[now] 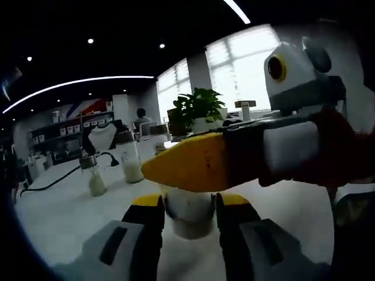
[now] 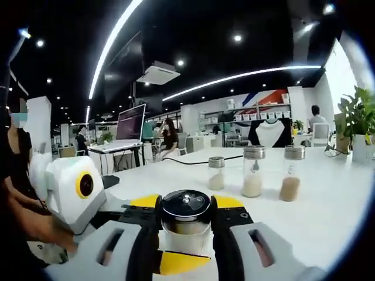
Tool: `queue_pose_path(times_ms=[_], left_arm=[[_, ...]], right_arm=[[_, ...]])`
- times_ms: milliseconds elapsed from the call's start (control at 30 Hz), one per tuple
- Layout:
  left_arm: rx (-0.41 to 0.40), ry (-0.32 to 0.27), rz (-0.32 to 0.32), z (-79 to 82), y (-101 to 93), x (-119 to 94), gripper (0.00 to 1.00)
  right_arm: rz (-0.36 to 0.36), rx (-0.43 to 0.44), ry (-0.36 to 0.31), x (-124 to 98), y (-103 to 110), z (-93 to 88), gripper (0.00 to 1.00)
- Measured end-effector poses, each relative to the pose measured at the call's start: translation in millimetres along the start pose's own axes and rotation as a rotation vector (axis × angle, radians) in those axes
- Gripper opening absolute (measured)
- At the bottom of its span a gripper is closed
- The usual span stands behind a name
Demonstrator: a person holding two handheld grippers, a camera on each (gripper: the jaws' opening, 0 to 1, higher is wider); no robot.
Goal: Rotate the seasoning bottle until the label or dispensing opening points toward the visible target arrow and the bottle remains upright within the marked orientation range
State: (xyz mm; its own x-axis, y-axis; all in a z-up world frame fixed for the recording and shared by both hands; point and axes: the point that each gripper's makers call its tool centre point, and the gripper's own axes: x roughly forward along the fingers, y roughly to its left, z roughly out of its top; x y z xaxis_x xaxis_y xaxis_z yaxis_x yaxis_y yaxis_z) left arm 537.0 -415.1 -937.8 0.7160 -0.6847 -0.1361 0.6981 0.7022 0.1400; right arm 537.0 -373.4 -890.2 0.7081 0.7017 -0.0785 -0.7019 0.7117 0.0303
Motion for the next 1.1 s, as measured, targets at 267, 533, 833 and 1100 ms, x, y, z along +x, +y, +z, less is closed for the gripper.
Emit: queue_pose_path(times_ms=[267,533,833,1100], left_arm=[[-0.039,-0.04,-0.019,5.1,9.8,-8.5,0.36],[-0.045,-0.08,-0.174,7.2,3.5,-24.2,0.36],[-0.009,-0.082,-0.413,6.4,-19.6,-44.2,0.36],[-0.003,-0.068,-0.471,3.4,-26.4,-45.7,0.36]], right_arm=[[0.1,-0.024,-0.006,0.5,10.5,6.1,0.31],[0.249,-0.092,-0.028,-9.8,23.6,4.2,0.3],[0.384,-0.061,-0.036,-22.4,41.2,2.4,0.3],[0.381,-0.041,-0.022,-25.5,45.3,-0.1,0.3]])
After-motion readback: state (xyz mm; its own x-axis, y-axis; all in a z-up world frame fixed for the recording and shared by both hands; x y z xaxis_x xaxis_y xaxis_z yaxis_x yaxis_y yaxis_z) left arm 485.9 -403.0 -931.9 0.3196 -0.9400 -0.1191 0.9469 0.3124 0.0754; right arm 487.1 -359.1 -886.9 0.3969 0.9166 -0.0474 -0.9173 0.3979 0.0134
